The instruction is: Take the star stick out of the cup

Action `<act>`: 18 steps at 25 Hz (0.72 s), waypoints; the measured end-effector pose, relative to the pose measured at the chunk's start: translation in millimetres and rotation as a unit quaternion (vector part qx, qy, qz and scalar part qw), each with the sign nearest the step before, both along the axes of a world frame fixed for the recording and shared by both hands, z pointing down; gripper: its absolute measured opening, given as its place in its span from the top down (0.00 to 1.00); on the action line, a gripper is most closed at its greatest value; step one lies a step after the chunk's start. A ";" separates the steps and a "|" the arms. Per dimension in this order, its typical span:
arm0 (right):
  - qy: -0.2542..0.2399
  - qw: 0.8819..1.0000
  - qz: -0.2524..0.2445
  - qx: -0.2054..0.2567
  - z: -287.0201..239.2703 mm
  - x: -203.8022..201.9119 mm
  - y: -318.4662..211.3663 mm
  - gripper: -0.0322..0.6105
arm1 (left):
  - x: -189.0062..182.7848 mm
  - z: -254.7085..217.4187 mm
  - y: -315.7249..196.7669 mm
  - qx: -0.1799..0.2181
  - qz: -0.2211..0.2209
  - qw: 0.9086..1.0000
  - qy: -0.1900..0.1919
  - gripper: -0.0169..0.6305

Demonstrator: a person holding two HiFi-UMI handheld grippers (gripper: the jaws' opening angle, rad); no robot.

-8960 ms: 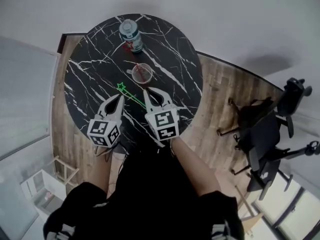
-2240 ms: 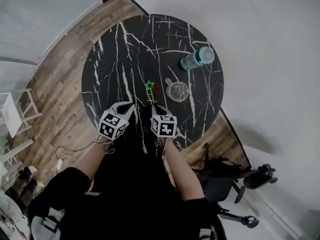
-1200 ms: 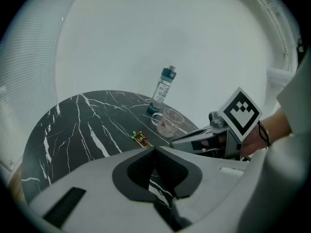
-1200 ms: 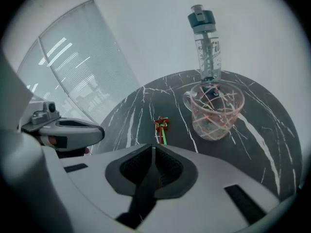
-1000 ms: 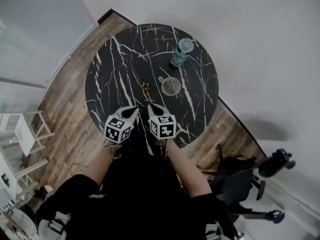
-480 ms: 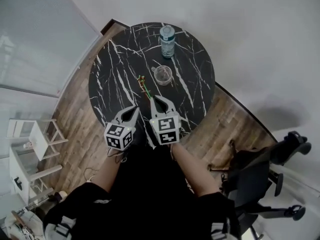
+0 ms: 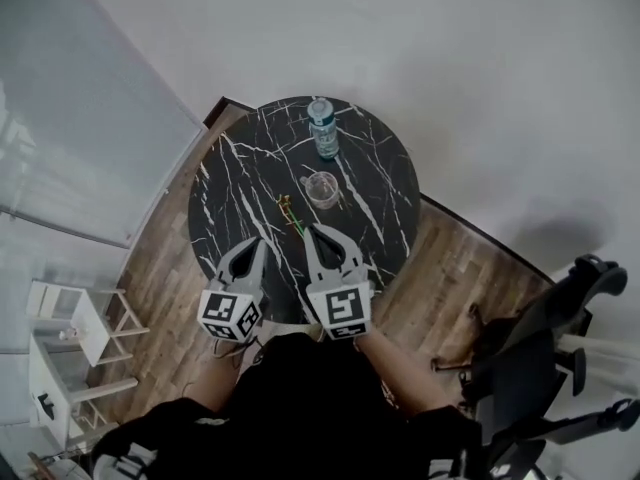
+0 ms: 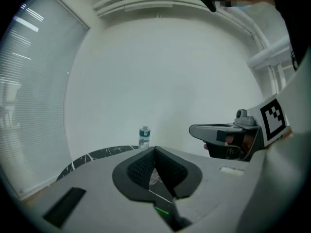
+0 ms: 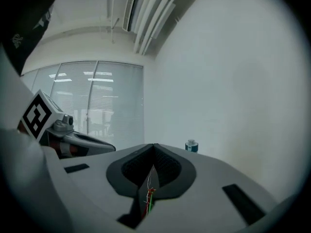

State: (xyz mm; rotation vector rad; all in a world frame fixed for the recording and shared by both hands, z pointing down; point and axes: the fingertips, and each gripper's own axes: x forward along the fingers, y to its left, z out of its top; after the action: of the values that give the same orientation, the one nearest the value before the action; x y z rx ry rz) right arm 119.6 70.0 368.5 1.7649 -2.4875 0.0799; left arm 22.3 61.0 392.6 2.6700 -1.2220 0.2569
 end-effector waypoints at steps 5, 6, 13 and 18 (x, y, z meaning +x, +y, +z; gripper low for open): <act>0.021 0.999 0.017 0.034 -35.9 -14.3 17.6 0.96 | -21.2 -39.6 10.1 0.048 -0.005 0.998 0.028 0.97; 0.022 0.999 0.020 0.040 -42.6 -17.8 19.9 0.95 | -26.0 -45.3 12.0 0.051 -0.002 0.998 0.030 0.97; 0.028 0.996 0.057 0.056 -70.7 -26.0 34.0 0.96 | -41.0 -76.3 25.9 0.083 0.021 0.996 0.033 0.97; 0.051 0.995 0.063 0.053 -79.5 -41.0 45.6 0.96 | -56.5 -83.8 35.0 0.082 0.021 0.996 0.039 0.97</act>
State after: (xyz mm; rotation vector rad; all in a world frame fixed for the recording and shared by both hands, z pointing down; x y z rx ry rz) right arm 78.6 115.6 289.0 1.9140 -2.3487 -0.1337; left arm -34.2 95.9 308.8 2.8175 -1.2149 0.0588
